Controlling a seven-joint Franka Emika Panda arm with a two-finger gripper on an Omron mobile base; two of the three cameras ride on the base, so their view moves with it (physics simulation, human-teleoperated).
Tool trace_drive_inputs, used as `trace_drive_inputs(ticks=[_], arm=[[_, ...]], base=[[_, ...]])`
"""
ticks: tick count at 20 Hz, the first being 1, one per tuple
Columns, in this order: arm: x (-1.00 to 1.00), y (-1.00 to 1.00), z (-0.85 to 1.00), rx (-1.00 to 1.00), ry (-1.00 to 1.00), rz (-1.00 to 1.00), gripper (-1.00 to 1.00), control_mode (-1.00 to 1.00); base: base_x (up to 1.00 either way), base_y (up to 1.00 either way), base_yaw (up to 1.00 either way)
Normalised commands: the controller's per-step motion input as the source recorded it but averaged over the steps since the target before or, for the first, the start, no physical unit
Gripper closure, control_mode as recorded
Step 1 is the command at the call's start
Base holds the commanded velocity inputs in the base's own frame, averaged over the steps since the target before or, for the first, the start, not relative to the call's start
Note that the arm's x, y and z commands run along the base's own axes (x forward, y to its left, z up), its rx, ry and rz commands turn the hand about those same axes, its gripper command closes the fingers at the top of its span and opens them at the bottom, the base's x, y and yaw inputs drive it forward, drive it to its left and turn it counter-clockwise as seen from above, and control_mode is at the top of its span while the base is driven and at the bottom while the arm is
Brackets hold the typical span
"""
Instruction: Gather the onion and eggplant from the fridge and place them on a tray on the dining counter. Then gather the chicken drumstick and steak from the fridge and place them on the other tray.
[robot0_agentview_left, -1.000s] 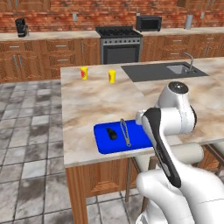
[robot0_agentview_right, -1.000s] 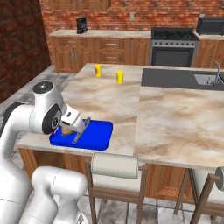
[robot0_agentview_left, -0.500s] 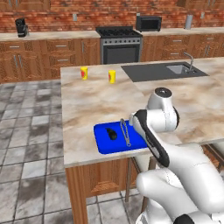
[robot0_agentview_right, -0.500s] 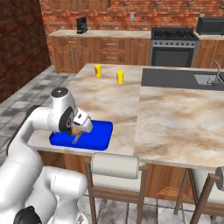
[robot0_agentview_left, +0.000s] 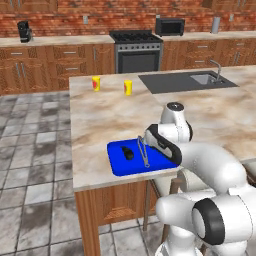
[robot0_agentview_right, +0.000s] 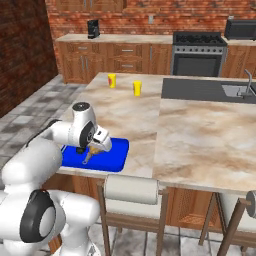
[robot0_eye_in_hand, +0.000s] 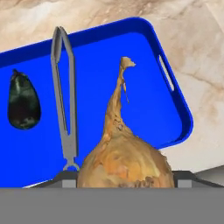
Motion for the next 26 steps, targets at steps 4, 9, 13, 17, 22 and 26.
trace_drive_inputs(ticks=[4,9,13,17,22,26], arm=[[0.39,-0.05,-0.46,0.0,0.02,0.0,1.0,-1.0],[0.27,-0.02,-0.42,0.0,0.0,0.0,1.0,-1.0],[0.28,0.0,-0.41,0.0,0.0,0.0,1.0,-1.0],[0.27,0.0,-0.34,0.0,0.0,0.0,1.0,-1.0],[0.27,-0.01,-0.29,0.0,0.0,0.0,1.0,-1.0],[0.18,-0.03,-0.21,0.0,-0.02,0.0,-1.0,-1.0]], base=[[0.0,0.0,0.0],[0.0,0.0,0.0],[0.0,0.0,0.0],[0.0,0.0,0.0],[0.0,0.0,0.0],[0.0,0.0,0.0]])
